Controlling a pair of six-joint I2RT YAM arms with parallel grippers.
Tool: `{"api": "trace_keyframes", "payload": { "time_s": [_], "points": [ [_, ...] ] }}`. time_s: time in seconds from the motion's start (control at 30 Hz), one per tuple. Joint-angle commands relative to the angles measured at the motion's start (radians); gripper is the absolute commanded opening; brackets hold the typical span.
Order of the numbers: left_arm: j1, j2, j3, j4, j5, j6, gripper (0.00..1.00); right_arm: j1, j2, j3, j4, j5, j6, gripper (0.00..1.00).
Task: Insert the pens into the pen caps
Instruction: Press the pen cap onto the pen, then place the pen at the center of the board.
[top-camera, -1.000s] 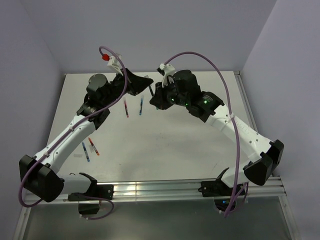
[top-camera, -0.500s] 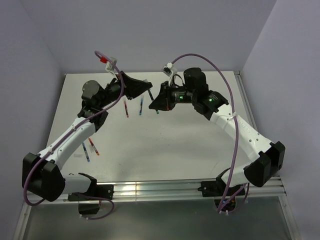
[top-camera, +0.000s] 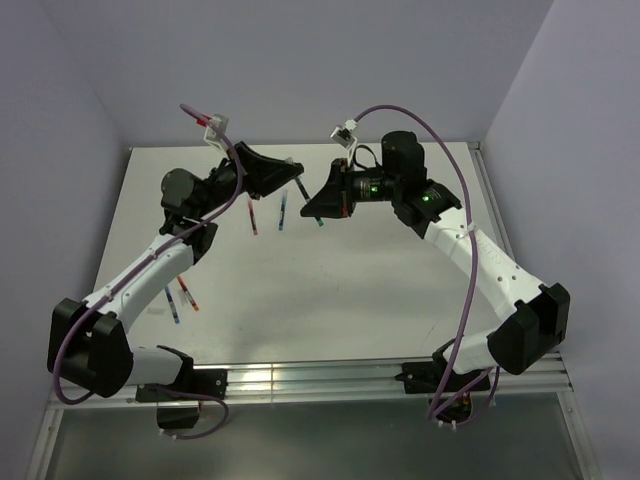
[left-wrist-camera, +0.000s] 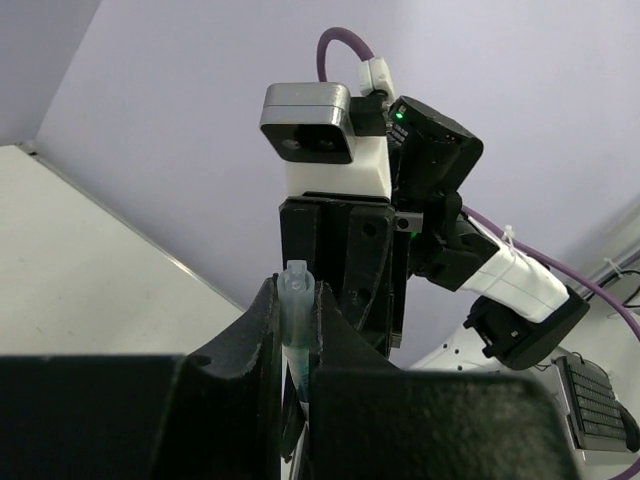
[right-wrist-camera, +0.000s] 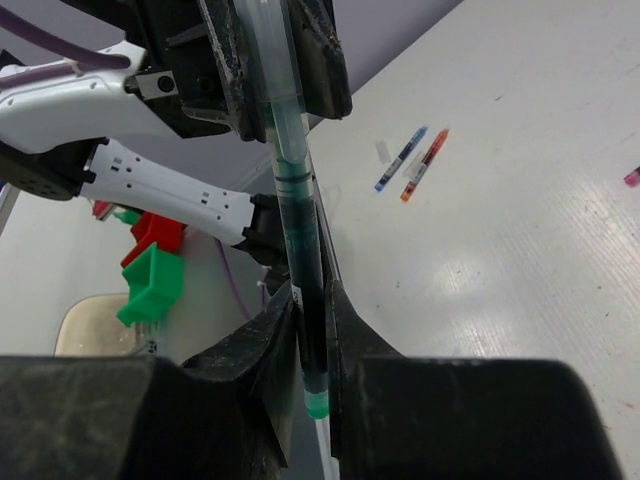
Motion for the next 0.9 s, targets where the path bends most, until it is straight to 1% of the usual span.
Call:
{"api": "trace_keyframes", "payload": {
  "time_s": [0.0,0.03,0.07,0.1,0.13,0.17,0.2,0.23,0.3,0.33,0.4,0.43,0.47,0.5,0.53,0.57,0.6,0.63,0.67,0.73,0.77,0.8,0.83,0.87],
  "points": [
    [-0.05,-0.02,0.013,-0.288,0.305,0.106,0.0,-0.083,-0.008,0.095,0.278,0.21,0.035,0.0],
    [-0.042,-0.026,0.021,-0.31,0.252,0.118,0.0,-0.083,-0.005,0.101,0.261,0.207,0.025,0.05],
    [-0.037,-0.026,0.029,-0.362,0.229,0.127,0.0,-0.081,-0.004,0.107,0.249,0.201,0.008,0.09],
    [-0.022,-0.026,0.047,-0.379,0.21,0.132,0.0,-0.081,-0.007,0.107,0.221,0.204,-0.002,0.15],
    [-0.013,-0.027,0.055,-0.396,0.189,0.127,0.0,-0.08,-0.011,0.103,0.212,0.222,-0.009,0.25],
    [-0.004,-0.03,0.058,-0.414,0.135,0.132,0.0,-0.077,-0.016,0.095,0.198,0.236,-0.028,0.29],
    [0.007,-0.032,0.076,-0.471,0.109,0.139,0.0,-0.076,-0.026,0.094,0.166,0.247,-0.038,0.33],
    [0.028,-0.032,0.09,-0.506,0.091,0.165,0.01,-0.075,-0.034,0.088,0.155,0.273,-0.045,0.39],
    [0.047,-0.032,0.131,-0.569,0.014,0.199,0.0,-0.073,-0.059,0.068,0.126,0.301,-0.061,0.43],
    [0.059,-0.023,0.148,-0.636,-0.006,0.218,0.0,-0.073,-0.065,0.058,0.121,0.313,-0.063,0.46],
    [0.079,-0.003,0.185,-0.68,-0.076,0.244,0.0,-0.073,-0.082,0.046,0.082,0.359,-0.078,0.47],
    [0.087,0.008,0.202,-0.745,-0.107,0.262,0.0,-0.073,-0.089,0.042,0.068,0.368,-0.092,0.48],
    [0.093,0.022,0.217,-0.781,-0.133,0.27,0.0,-0.073,-0.096,0.034,0.049,0.429,-0.095,0.48],
    [0.11,0.058,0.261,-0.819,-0.208,0.279,0.0,-0.073,-0.112,0.028,0.014,0.456,-0.103,0.49],
    [0.116,0.083,0.289,-0.87,-0.251,0.306,0.0,-0.072,-0.119,0.02,0.003,0.483,-0.107,0.51],
    [0.121,0.109,0.347,-0.975,-0.309,0.326,0.0,-0.072,-0.126,0.003,-0.017,0.535,-0.107,0.52],
    [0.121,0.162,0.374,-1.008,-0.401,0.343,0.0,-0.072,-0.138,-0.003,-0.027,0.557,-0.109,0.52],
    [0.121,0.193,0.403,-1.055,-0.46,0.369,0.0,-0.07,-0.142,-0.006,-0.035,0.571,-0.114,0.53],
    [0.122,0.224,0.432,-1.124,-0.504,0.38,0.0,-0.07,-0.14,-0.011,-0.043,0.583,-0.121,0.53],
    [0.124,0.316,0.493,-1.161,-0.601,0.431,0.0,-0.069,-0.14,-0.014,-0.061,0.626,-0.126,0.53],
    [0.124,0.35,0.545,-1.21,-0.624,0.443,0.0,-0.069,-0.139,-0.011,-0.064,0.634,-0.127,0.53],
    [0.127,0.424,0.576,-1.238,-0.65,0.455,0.0,-0.069,-0.137,-0.009,-0.07,0.64,-0.127,0.53],
    [0.127,0.465,0.611,-1.267,-0.678,0.481,0.0,-0.069,-0.137,-0.009,-0.074,0.641,-0.129,0.53],
    [0.127,0.505,0.68,-1.304,-0.695,0.492,0.0,-0.067,-0.137,-0.009,-0.075,0.641,-0.132,0.53]
  ]
}}
